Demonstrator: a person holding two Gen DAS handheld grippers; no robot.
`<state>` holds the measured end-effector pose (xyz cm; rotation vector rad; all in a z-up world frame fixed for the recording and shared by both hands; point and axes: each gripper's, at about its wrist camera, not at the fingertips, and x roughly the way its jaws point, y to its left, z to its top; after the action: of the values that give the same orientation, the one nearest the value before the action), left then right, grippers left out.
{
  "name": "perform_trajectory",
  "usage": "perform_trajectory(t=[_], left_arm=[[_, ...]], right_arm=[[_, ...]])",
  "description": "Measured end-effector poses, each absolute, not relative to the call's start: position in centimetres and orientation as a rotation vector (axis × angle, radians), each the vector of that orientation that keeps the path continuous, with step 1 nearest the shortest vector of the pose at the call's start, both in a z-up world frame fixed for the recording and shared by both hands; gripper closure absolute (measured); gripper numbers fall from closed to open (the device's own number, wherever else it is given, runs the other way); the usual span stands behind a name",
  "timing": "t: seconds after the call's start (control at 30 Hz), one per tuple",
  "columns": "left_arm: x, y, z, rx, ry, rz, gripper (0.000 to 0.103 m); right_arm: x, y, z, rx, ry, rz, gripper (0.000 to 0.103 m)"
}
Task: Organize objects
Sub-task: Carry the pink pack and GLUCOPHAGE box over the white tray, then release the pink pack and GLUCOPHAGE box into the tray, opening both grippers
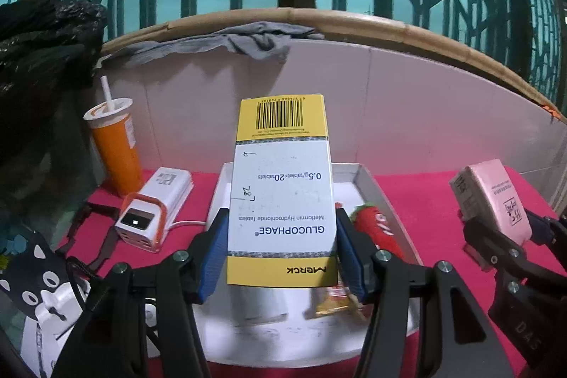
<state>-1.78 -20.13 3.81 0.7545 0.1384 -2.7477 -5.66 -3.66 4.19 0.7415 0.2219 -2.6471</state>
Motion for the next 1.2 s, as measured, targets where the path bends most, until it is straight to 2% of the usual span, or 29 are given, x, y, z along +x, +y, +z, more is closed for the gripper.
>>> perform_trajectory(t=[0.47,0.73,0.77,0.87,0.93,0.97,1.0,1.03,1.2], left_arm=[[-6.8,-24.3,0.8,0.946,0.169,-2.683,0.047],[-7.6,-25.1,0.1,0.972,0.202,-2.654,0.045],[-7.6,-25.2,0.0,0.970,0.202,-2.644,0.044],[-7.3,-25.6,0.0,0.952,0.199,-2.609,0.026],[-7.0,-25.9,0.1,0.920,0.198,-2.581,0.004],[-6.6,-26.1,0.3,0.896,0.204,-2.571,0.000],[-6.4,-26.1,0.5,0.887,0.210,-2.571,0.000],[-6.3,-26.0,0.6,0.883,0.212,-2.570,0.000],[-5.6,-24.6,1.8,0.848,0.183,-2.586,0.000]], right_arm=[[-12.6,-9.2,0.2,0.952,0.217,-2.512,0.049],[-14.5,-11.7,-1.6,0.957,0.249,-2.489,0.048],[-14.6,-11.9,-1.8,0.958,0.253,-2.486,0.048],[-14.6,-11.7,-1.9,0.951,0.257,-2.491,0.041],[-14.6,-11.0,-1.7,0.949,0.230,-2.503,0.034],[-14.6,-10.5,-1.5,0.948,0.214,-2.506,0.027],[-14.6,-10.1,-1.3,0.945,0.198,-2.508,0.022],[-14.4,-9.7,-1.1,0.939,0.184,-2.510,0.021],[-13.3,-8.2,0.0,0.896,0.169,-2.553,0.019]])
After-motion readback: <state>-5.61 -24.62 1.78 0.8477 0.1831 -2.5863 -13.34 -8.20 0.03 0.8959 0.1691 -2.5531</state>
